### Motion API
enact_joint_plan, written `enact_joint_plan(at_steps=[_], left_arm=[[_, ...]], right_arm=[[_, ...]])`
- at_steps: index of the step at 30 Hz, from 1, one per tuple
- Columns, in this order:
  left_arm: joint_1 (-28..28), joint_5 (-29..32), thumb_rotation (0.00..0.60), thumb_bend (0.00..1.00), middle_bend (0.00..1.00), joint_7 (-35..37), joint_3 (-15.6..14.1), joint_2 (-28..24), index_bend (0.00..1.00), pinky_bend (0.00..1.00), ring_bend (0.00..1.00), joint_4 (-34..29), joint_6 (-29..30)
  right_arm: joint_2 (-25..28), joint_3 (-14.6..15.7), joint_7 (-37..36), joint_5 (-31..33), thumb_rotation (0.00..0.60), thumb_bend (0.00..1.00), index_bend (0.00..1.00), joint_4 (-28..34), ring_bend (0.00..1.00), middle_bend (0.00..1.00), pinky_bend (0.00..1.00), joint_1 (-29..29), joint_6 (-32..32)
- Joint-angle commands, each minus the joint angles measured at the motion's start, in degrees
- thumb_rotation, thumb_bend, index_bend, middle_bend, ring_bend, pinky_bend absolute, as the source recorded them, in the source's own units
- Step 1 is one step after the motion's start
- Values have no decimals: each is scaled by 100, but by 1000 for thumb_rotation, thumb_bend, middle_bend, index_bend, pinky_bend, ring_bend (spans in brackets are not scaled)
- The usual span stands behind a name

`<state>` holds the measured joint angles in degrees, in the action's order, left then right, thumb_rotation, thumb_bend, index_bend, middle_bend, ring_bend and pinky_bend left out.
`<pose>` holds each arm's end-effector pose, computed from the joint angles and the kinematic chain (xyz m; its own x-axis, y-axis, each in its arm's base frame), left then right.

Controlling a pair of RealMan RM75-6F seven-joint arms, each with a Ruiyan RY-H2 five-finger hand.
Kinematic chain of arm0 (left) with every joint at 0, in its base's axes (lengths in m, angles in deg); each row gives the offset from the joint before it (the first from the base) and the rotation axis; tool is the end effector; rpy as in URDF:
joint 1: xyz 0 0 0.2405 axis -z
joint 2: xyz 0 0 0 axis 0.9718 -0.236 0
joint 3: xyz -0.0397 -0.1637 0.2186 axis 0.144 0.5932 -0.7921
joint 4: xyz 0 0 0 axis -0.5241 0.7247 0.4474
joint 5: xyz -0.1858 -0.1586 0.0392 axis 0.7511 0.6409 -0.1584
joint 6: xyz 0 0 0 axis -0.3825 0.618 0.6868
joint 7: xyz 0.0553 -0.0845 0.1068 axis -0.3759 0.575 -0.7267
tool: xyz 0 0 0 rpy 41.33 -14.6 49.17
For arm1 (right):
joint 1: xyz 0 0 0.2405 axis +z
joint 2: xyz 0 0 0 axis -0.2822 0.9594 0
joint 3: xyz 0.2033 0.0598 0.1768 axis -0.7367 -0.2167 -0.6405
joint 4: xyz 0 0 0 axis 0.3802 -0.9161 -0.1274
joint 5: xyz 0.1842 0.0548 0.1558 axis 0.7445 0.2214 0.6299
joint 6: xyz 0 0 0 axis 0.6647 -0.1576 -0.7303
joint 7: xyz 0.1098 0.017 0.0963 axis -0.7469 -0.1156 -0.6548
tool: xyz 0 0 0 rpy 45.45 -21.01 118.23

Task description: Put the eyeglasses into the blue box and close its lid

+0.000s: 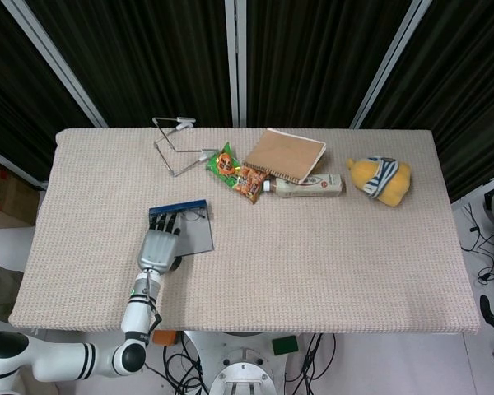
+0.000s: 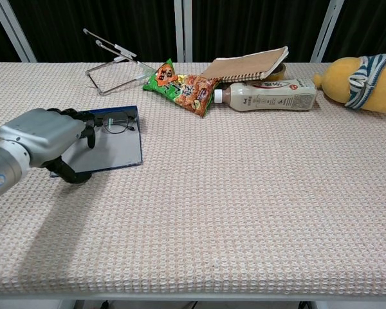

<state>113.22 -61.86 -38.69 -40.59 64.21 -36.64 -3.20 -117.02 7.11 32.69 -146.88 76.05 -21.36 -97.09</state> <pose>-0.1769 0.2970 -0.1018 0.7271 0.2711 0.6308 0.6802 -0.1593 -0.7155 -0.4216 -0.1205 0.1674 0.4640 0.0290 0.8854 -0.8787 0.1417 0.4558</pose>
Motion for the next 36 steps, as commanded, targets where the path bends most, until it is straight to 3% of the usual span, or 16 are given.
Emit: enact_joint_plan(at_steps=[1,4,8,23,29,32,36], left_arm=[[-20,-216,508,239,0,270,33,137,361,99,0,258,83],[-77,-524,539,410,0,651,44,226,425,100,0,451,162],[-127,-925,569,502,0,1025,48,324,455,100,0,734,281],[-142,-963,586,501,0,1288,195,477,476,101,0,1241,-136],[-217,-1267,600,491,0,1604,205,550,629,101,0,1364,2],[-363,-1446,600,491,0,1701,129,408,721,100,0,1099,201],[-794,-1838,600,491,0,1633,-289,-221,735,100,0,-24,746]], right_arm=[[5,0,5,0,600,470,0,6,0,0,0,2,4],[10,3,26,-4,600,471,0,17,0,0,0,7,13],[15,10,64,-20,600,470,0,46,0,0,0,20,26],[47,-3,120,-1,600,474,0,111,0,0,0,16,12],[26,2,108,1,600,475,0,86,0,0,0,14,19],[25,-4,91,3,600,475,0,81,0,0,0,14,12],[36,-5,95,-7,600,475,0,84,0,0,0,13,-2]])
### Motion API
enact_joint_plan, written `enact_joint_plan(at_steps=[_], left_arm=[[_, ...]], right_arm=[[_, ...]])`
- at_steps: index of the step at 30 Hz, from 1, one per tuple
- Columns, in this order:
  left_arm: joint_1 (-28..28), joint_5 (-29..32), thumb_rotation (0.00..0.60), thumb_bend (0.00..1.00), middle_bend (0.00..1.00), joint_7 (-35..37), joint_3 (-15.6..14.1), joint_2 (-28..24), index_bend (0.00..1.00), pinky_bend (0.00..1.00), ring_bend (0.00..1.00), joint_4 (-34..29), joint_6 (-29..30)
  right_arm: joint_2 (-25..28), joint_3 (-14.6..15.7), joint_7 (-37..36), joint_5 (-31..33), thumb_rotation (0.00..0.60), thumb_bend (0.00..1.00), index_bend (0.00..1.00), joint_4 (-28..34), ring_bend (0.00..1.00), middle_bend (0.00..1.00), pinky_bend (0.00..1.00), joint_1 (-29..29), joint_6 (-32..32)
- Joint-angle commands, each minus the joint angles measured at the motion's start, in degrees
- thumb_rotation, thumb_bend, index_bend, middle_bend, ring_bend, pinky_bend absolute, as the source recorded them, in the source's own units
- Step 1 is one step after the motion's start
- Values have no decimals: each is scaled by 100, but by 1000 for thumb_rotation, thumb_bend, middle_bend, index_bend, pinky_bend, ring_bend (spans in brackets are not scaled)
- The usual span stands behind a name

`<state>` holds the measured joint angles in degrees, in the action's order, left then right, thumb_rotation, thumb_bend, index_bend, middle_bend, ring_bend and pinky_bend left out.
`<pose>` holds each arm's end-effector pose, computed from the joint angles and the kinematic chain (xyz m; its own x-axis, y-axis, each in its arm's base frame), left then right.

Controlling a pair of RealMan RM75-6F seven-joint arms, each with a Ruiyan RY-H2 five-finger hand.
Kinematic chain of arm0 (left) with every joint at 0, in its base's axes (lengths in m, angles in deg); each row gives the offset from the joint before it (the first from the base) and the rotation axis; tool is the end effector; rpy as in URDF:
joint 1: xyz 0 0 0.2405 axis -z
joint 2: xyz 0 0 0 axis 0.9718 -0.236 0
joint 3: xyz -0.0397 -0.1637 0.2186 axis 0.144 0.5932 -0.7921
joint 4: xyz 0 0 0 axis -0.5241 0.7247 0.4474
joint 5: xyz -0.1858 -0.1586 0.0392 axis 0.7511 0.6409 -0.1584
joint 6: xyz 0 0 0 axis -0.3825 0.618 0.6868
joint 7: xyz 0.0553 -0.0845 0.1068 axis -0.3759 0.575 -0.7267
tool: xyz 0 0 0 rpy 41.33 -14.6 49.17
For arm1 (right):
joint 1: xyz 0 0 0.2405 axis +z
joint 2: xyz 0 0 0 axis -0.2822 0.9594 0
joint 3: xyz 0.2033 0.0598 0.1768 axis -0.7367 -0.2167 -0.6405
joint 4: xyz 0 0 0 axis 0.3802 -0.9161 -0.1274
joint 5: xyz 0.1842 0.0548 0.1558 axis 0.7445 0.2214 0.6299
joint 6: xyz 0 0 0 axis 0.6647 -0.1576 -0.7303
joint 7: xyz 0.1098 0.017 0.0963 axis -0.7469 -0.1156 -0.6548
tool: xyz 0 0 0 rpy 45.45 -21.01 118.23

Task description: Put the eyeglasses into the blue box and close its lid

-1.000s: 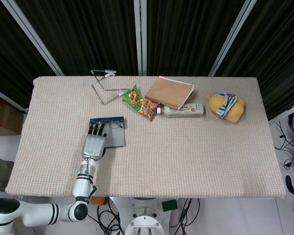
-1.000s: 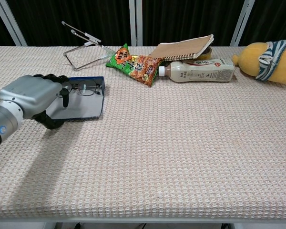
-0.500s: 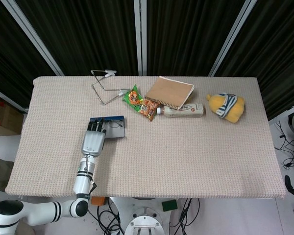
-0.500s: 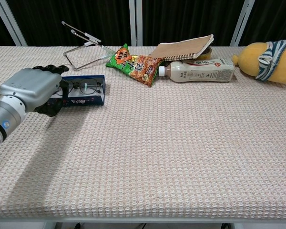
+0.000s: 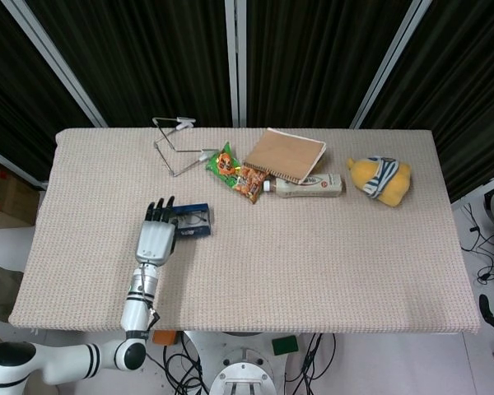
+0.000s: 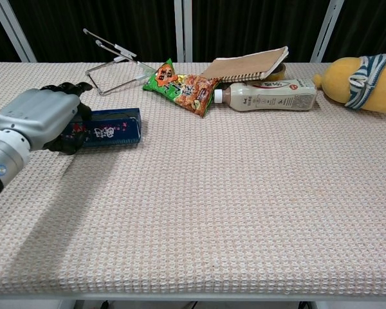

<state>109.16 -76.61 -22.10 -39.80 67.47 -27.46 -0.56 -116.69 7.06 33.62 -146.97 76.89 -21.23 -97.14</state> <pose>-0.1854 0.3051 -0.0974 0.6037 0.0952 0.7915 0.7964 -0.1162 -0.5935 -0.4187 -0.1219 0.1675 0.4704 0.0299 0.8820 -0.8758 0.1383 0.4624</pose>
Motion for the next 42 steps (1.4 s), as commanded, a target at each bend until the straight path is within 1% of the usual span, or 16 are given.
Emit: enact_joint_plan(at_steps=[1,4,6,8,10,12,15,19,26,31,33,35,36,39,40,42], left_arm=[[-491,-450,600,491,0,-63,-483,-728,735,101,0,-1239,600],[-755,-739,600,491,0,-229,-814,-1296,733,100,0,-2092,921],[-835,-911,600,490,0,-360,-946,-1537,732,100,0,-2383,1032],[-853,-993,600,491,0,-386,-961,-1671,732,100,0,-2488,988],[-817,-947,600,491,0,-303,-867,-1648,733,100,0,-2404,848],[-741,-836,600,490,0,-261,-707,-1514,734,100,0,-2110,668],[-616,-558,600,489,0,-353,-482,-1258,729,100,0,-1689,393],[-488,-239,600,490,0,-585,-315,-1059,728,100,0,-1399,130],[-387,37,600,489,0,-920,-156,-933,725,101,0,-1218,28],[-376,263,600,487,0,-1116,-159,-955,707,100,0,-1222,-53],[-381,339,600,485,0,-1175,-174,-989,642,100,0,-1277,-74],[-382,419,600,479,0,-1236,-200,-1053,485,100,0,-1384,-112],[-381,461,600,470,0,-1258,-204,-1085,352,99,0,-1446,-130],[-360,770,600,412,0,-1461,-193,-1203,78,95,0,-1694,-195],[-341,865,600,387,0,-1544,-180,-1235,25,94,0,-1776,-193],[-322,872,600,347,0,-1549,-176,-1251,1,93,0,-1821,-162]], right_arm=[[5,-1,2,3,600,475,0,2,0,0,0,2,5],[-11,12,13,-10,600,475,0,-10,0,0,0,12,27],[-39,29,26,-32,600,475,0,-20,0,0,0,22,46],[-78,57,52,-60,600,475,0,-39,0,0,0,32,72],[-98,64,62,-70,600,475,0,-46,0,0,0,36,75],[-102,57,53,-68,600,475,0,-50,0,0,0,28,50],[-66,43,34,-42,600,475,0,-49,0,0,0,-2,5],[-8,22,0,19,600,475,0,-45,0,0,0,-32,-7],[-55,40,0,40,600,475,0,-85,0,0,0,13,128],[-89,41,29,32,600,475,0,-92,0,0,0,43,168],[-86,37,32,35,600,475,0,-89,0,0,0,42,164],[-79,35,38,39,600,475,0,-84,0,0,0,37,155],[-78,36,41,40,600,475,0,-81,0,0,0,34,153],[-78,38,49,38,600,476,0,-74,0,0,0,30,146],[-80,39,53,36,600,476,0,-72,0,0,0,29,142],[-83,39,56,35,600,476,0,-67,0,0,0,29,139]])
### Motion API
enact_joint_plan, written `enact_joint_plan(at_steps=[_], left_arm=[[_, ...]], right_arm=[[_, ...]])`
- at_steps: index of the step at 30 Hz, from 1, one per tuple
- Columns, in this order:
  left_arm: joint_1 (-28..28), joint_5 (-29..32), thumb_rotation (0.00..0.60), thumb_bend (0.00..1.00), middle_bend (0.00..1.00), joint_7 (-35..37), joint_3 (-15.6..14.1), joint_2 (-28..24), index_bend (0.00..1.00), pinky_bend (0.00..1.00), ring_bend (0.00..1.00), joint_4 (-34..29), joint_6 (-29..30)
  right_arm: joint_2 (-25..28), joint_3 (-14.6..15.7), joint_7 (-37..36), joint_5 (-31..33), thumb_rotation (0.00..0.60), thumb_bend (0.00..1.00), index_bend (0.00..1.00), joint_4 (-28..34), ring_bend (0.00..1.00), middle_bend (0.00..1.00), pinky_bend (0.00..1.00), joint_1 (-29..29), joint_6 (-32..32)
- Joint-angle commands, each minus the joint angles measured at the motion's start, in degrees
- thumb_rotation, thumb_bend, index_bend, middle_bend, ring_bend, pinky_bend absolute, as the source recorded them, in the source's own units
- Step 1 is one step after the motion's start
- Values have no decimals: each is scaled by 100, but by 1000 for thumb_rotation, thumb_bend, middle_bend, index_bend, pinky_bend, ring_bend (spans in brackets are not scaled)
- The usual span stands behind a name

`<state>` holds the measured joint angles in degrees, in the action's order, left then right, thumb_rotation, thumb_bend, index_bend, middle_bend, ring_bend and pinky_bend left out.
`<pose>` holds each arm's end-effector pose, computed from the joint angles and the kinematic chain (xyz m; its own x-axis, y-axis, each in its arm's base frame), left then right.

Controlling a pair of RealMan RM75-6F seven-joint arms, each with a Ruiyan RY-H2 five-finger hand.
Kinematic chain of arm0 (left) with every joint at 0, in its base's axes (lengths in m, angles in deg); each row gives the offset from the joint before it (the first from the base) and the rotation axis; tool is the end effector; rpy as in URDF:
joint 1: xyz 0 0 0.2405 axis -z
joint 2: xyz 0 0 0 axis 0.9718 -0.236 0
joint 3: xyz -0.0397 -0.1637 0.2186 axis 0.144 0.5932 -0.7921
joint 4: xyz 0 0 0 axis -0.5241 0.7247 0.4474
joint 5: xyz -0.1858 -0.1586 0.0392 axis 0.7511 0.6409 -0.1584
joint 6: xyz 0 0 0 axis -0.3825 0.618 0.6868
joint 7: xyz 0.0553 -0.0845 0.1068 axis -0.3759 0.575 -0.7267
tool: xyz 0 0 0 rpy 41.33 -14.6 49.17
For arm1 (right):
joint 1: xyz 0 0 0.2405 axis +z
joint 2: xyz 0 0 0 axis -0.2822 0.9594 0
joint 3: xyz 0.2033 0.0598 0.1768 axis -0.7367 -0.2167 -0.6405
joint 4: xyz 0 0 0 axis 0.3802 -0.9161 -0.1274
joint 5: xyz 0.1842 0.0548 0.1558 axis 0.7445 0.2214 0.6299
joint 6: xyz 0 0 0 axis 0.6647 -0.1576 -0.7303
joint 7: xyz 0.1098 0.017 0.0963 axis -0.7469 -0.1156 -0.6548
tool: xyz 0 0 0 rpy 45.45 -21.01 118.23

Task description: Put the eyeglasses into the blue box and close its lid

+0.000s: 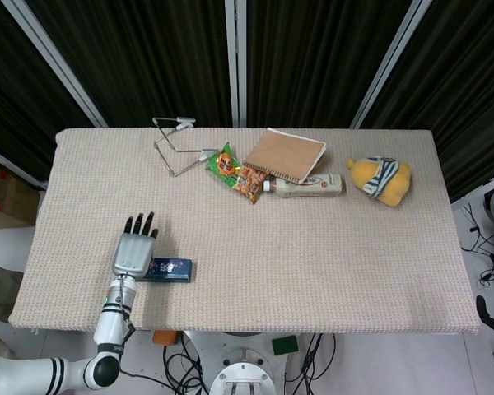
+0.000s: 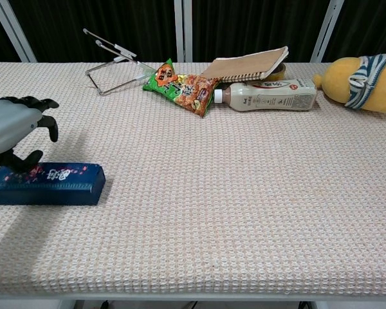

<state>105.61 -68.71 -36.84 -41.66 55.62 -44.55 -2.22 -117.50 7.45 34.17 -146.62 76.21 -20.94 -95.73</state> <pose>-0.2068 0.2752 -0.0567 0.7178 0.2557 0.6476 0.6887 -0.1247 -0.7142 -0.4224 -0.1221 0.1603 0.4736 0.0013 0.8808 -0.8717 0.1439 0.4685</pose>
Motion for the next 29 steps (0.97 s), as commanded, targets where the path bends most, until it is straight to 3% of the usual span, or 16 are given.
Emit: enact_joint_plan(at_steps=[1,10,12,14,16,18,22,25,29], left_arm=[[33,62,600,342,0,-57,2,-67,0,93,0,-112,23],[-58,-567,600,305,0,376,-46,-110,0,91,0,-143,428],[-129,-1006,600,245,0,765,-37,-172,0,91,0,-180,635],[-271,-1882,593,199,0,1638,-106,-308,0,92,0,-73,980],[-491,-2762,515,182,0,2559,-257,-468,0,93,0,298,1506],[-759,-3239,396,182,0,3242,-503,-734,0,93,0,599,1856],[-1336,-3383,201,182,0,3873,-1022,-1318,0,93,0,725,2089],[-1728,-3383,143,181,0,4195,-1343,-1603,0,93,0,806,2154],[-2071,-3300,106,178,0,4516,-1492,-1818,0,93,0,837,2130]], right_arm=[[-3,-1,4,-1,600,476,0,1,0,0,0,-1,-6],[12,-22,14,-9,600,476,0,32,0,0,0,-4,-55],[24,-37,-7,-14,600,474,0,44,0,0,0,-9,-93],[29,-62,-59,-47,600,471,0,39,0,0,0,-21,-186],[11,-94,-115,-74,600,470,0,-2,0,0,0,-44,-306],[-9,-110,-173,-91,600,470,0,-66,0,0,0,-70,-395],[-24,-100,-255,-75,600,460,0,-169,0,0,0,-113,-428],[-34,-67,-279,-83,600,453,0,-218,0,0,0,-134,-414],[-52,-26,-240,-132,600,450,0,-222,0,0,0,-138,-404]])
